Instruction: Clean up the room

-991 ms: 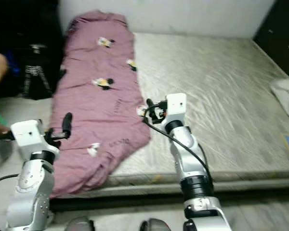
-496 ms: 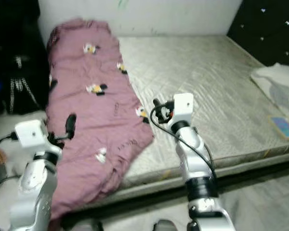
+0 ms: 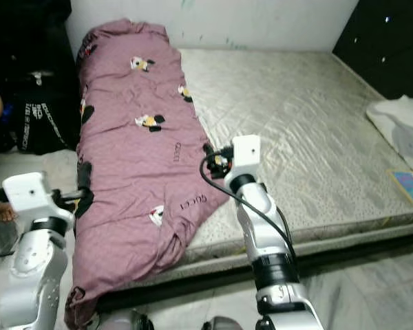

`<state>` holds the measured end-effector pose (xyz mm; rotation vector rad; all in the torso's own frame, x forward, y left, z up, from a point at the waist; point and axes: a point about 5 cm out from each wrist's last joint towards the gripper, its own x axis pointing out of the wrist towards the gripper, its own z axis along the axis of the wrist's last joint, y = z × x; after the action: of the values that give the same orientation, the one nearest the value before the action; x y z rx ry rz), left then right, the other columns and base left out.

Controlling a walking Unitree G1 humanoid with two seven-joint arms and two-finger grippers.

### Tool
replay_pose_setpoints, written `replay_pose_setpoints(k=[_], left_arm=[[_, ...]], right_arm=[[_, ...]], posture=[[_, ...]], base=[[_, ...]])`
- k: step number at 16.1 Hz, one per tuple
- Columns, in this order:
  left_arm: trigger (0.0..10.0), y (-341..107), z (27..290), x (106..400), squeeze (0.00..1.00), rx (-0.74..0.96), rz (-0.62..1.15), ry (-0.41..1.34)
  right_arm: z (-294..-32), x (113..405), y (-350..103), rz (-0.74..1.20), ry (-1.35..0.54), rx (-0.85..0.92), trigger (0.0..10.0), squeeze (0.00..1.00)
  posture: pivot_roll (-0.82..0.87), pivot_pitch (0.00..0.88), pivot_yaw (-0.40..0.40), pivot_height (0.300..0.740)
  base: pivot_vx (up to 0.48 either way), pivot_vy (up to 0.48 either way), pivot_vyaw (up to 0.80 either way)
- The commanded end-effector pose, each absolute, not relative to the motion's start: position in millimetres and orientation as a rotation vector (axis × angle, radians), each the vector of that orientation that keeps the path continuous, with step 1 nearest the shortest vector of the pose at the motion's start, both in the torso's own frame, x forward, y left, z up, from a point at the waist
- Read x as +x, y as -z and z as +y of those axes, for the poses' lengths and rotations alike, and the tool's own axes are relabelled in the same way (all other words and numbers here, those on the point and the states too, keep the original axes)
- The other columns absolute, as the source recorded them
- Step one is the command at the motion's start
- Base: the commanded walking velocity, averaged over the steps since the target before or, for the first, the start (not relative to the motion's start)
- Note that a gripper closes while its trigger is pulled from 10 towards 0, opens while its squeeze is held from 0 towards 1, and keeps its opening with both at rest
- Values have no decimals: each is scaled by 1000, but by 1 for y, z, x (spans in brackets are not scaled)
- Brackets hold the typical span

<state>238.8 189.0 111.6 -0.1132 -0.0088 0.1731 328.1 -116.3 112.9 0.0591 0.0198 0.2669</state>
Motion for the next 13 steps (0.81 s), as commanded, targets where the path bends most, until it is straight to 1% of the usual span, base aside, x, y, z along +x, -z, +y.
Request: replay_pose_setpoints(k=[1,2,3,4,6,8,9,11,13], left_arm=[[10000,-114,184,241,0,-112,-18,-164],[10000,-113,185,243,0,-111,-14,-177],[10000,-115,187,244,0,-73,-26,-205],[10000,-114,189,247,0,-86,-9,-221],[10000,-123,193,250,0,-70,-27,-208],[10000,-124,198,247,0,-87,-27,-217],[10000,-121,198,245,0,-75,-4,-202],[10000,-116,197,239,0,-77,19,-205],[10000,-113,196,234,0,-91,17,-230]], right_arm=[[-124,331,-117,6,-248,44,10000,0],[-123,332,-117,4,-249,43,10000,0],[-122,333,-118,3,-249,43,10000,0],[-122,333,-119,0,-249,41,10000,0],[-120,334,-124,-9,-256,45,10000,0],[-121,332,-118,8,-250,47,10000,0],[-120,330,-114,22,-249,52,10000,0],[-119,325,-112,31,-266,46,10000,0],[-123,322,-107,50,-253,41,10000,0]], posture=[[10,0,-68,740],[9,0,-66,740],[5,0,-65,740],[3,0,-65,740],[9,0,-65,740],[16,0,-54,740],[19,0,-57,740],[14,0,-60,740],[13,0,-56,740]], base=[[0,0,0],[0,0,0],[0,0,0],[0,0,0],[0,0,0],[0,0,0],[0,289,0],[0,480,0],[0,480,0]])
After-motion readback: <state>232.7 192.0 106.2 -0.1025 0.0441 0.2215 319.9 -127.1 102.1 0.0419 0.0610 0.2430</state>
